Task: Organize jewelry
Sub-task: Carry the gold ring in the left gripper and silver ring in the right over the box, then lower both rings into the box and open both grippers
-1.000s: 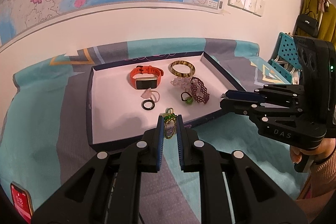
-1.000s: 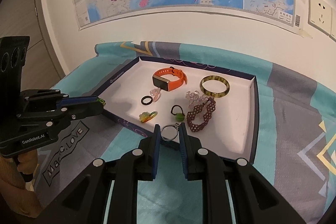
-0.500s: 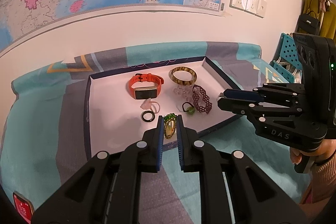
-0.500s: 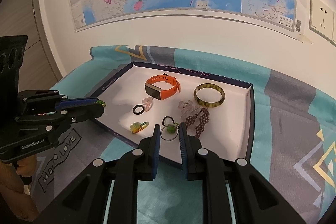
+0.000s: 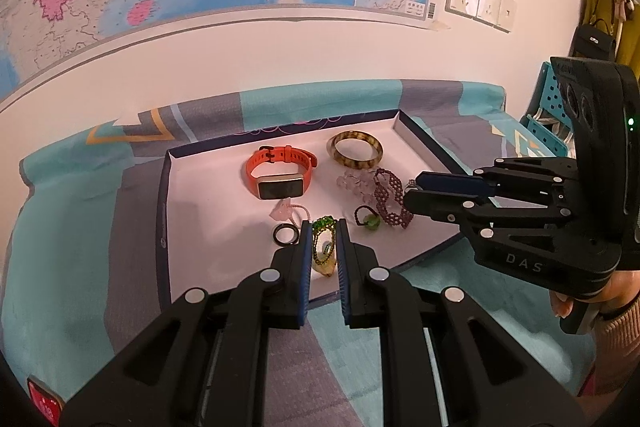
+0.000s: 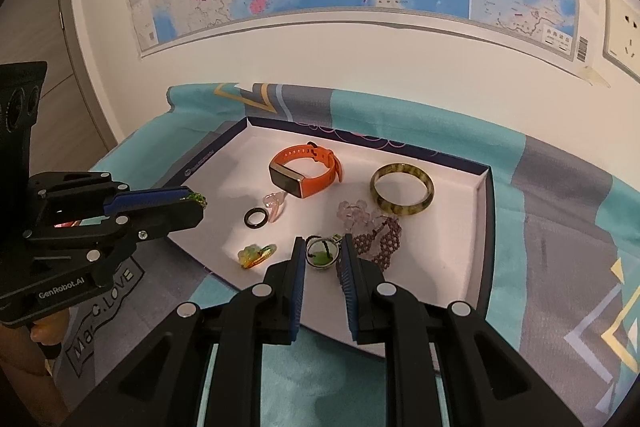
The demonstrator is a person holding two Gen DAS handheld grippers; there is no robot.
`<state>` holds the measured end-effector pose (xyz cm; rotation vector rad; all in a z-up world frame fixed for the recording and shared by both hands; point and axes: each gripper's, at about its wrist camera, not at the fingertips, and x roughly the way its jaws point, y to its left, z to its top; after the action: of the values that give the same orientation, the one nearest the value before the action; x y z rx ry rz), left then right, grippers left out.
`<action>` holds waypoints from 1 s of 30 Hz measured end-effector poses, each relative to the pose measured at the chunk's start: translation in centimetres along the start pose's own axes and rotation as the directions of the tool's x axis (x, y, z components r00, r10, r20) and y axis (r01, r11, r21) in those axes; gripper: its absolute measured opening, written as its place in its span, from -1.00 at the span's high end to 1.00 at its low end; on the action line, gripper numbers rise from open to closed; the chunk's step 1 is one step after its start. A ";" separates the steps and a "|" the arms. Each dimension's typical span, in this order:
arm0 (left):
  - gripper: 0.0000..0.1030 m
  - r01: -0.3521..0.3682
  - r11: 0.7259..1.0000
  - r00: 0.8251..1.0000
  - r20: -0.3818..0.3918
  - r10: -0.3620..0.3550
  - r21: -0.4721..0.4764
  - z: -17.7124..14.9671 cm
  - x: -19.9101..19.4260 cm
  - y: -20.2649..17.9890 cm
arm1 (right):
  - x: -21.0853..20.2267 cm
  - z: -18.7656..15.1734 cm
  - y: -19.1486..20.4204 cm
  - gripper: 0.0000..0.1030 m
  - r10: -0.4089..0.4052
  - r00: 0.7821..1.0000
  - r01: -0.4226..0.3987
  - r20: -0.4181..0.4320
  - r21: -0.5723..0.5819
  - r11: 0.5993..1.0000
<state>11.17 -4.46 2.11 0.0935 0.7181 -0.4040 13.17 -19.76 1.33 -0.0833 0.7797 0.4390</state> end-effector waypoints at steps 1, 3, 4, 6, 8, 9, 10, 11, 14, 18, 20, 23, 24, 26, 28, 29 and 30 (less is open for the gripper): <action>0.76 -0.002 1.000 1.000 -0.001 0.002 -0.001 0.1 0.2 0.1 | 0.1 0.1 0.0 0.69 0.000 1.000 0.000 0.000 -0.001 1.000; 0.76 -0.006 1.000 1.000 -0.005 0.006 -0.004 0.2 0.5 0.2 | 0.4 0.3 -0.1 0.69 -0.003 1.000 0.003 -0.003 0.000 1.000; 0.76 -0.007 1.000 1.000 -0.008 0.007 -0.006 0.2 0.7 0.3 | 0.6 0.4 -0.2 0.69 -0.004 1.000 0.004 -0.006 0.000 1.000; 0.76 -0.010 1.000 1.000 -0.013 0.010 -0.011 0.3 1.0 0.5 | 0.9 0.5 -0.2 0.69 -0.007 1.000 0.007 -0.010 0.000 1.000; 0.76 -0.015 1.000 1.000 -0.017 0.014 -0.014 0.3 1.4 0.6 | 1.2 0.6 -0.3 0.69 -0.009 1.000 0.009 -0.015 0.001 1.000; 0.76 -0.015 1.000 1.000 -0.020 0.015 -0.015 0.3 1.6 0.7 | 1.4 0.6 -0.3 0.69 -0.011 1.000 0.011 -0.017 0.001 1.000; 0.76 -0.016 1.000 1.000 -0.022 0.016 -0.015 0.4 1.7 0.7 | 1.6 0.7 -0.4 0.69 -0.013 1.000 0.013 -0.020 0.002 1.000; 0.76 -0.019 1.000 0.999 -0.026 0.019 -0.017 0.4 1.9 0.8 | 1.7 0.8 -0.5 0.69 -0.010 1.000 0.010 -0.023 0.004 1.000; 0.76 -0.025 0.999 0.999 -0.034 0.024 -0.020 0.4 2.4 0.9 | 2.1 0.8 -0.7 0.69 -0.005 1.000 0.005 -0.030 0.016 1.000; 0.76 -0.030 0.999 0.999 -0.044 0.029 -0.023 0.3 2.9 1.1 | 2.4 0.9 -0.8 0.69 -0.009 0.999 0.009 -0.034 0.017 1.000; 0.76 -0.031 0.999 0.998 -0.048 0.030 -0.024 0.3 3.1 1.2 | 2.5 0.9 -0.9 0.69 -0.012 0.999 0.013 -0.038 0.019 1.000; 0.76 -0.031 0.999 0.998 -0.054 0.030 -0.022 0.4 3.2 1.2 | 2.7 0.9 -1.0 0.69 -0.015 0.999 0.016 -0.041 0.019 1.000; 0.76 -0.031 0.999 0.998 -0.056 0.030 -0.022 0.4 3.3 1.2 | 2.7 0.9 -1.1 0.69 -0.014 0.999 0.015 -0.042 0.021 1.000; 0.76 -0.033 0.999 0.998 -0.059 0.032 -0.023 0.4 3.4 1.2 | 2.9 0.9 -1.1 0.69 -0.016 0.999 0.017 -0.045 0.021 1.000; 0.76 -0.034 0.999 0.998 -0.062 0.032 -0.026 0.4 3.5 1.2 | 3.1 0.9 -1.2 0.69 -0.019 0.999 0.020 -0.047 0.021 1.000; 0.76 -0.034 0.999 0.998 -0.063 0.032 -0.027 0.4 3.6 1.3 | 3.1 0.9 -1.2 0.69 -0.019 0.999 0.020 -0.047 0.022 1.000; 0.76 -0.034 0.999 0.997 -0.064 0.032 -0.027 0.4 3.6 1.3 | 3.1 0.9 -1.2 0.69 -0.019 0.999 0.020 -0.047 0.021 1.000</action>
<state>14.39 -4.56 0.01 0.0919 0.7838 -0.3601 16.26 -19.55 -0.29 -0.0812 0.8290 0.4115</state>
